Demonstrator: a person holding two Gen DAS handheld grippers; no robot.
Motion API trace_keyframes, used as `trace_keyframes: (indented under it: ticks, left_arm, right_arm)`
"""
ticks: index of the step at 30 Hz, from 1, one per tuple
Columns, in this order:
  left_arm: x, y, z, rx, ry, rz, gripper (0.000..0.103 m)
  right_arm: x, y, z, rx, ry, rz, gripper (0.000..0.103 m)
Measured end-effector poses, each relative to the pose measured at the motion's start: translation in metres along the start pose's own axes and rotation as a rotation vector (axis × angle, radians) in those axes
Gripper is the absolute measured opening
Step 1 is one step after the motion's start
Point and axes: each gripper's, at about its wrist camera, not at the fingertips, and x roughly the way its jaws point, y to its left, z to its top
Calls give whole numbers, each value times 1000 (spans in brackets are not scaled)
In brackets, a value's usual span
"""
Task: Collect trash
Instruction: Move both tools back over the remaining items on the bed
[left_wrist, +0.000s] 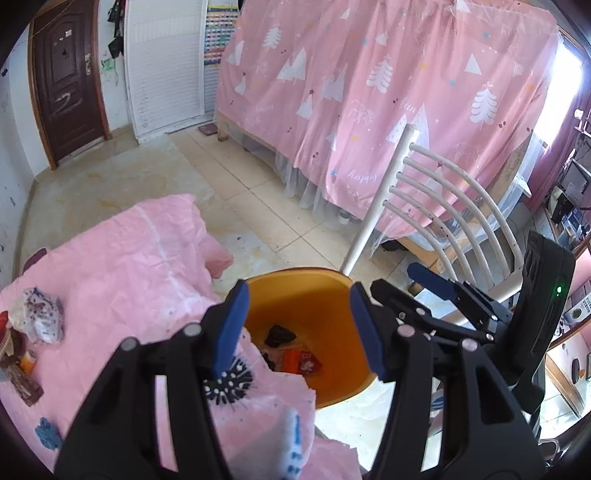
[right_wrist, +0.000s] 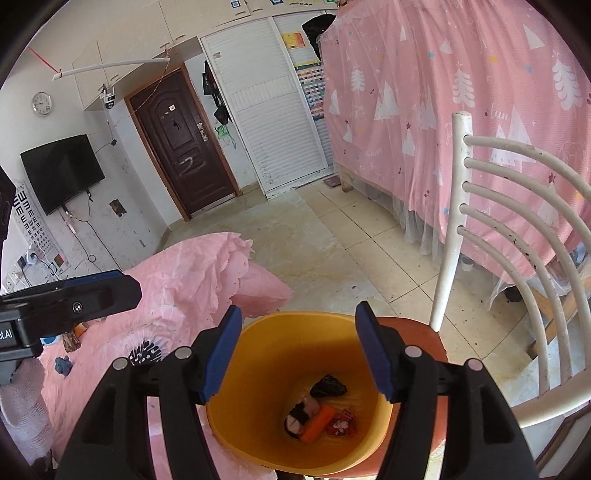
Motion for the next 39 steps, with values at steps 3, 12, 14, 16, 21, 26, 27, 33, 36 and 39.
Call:
trace_keyframes:
  ticks: [3,12,14,16,21,26,27,33,36,39]
  left_arm:
    - [-8,6,0,-9,-15,3,54]
    - [-40,37,-8,-61,-60,23,54]
    - [-49,47,-11,-78,-72,30,54]
    - [-57,57,-13,-93,-83,40,54]
    - [-78,85,-20,-131,-110,71,54]
    - [-96,113,-28,-168,-133,106,54]
    - [-100,119,-29,-177,-137,109,54]
    - [-119,154,-41,-228,-159,139,54]
    - [-129,171,-47,-245,-175,165,54]
    - [-136,189,-53,-271,-180,182,54]
  right_arm:
    - [0,7,1,-14,1,2,56]
    - [2,51,9,-82,3,28,59]
    - [4,64,12,-102,6,39,60]
    - [7,78,14,-122,8,50,61]
    - [16,115,15,-168,18,86,64]
    - [27,155,17,-216,32,118,65]
    - [28,161,17,-223,35,123,65]
    - [41,208,17,-276,55,150,66]
    - [47,228,17,-296,62,161,66]
    - [51,243,17,-311,67,173,67]
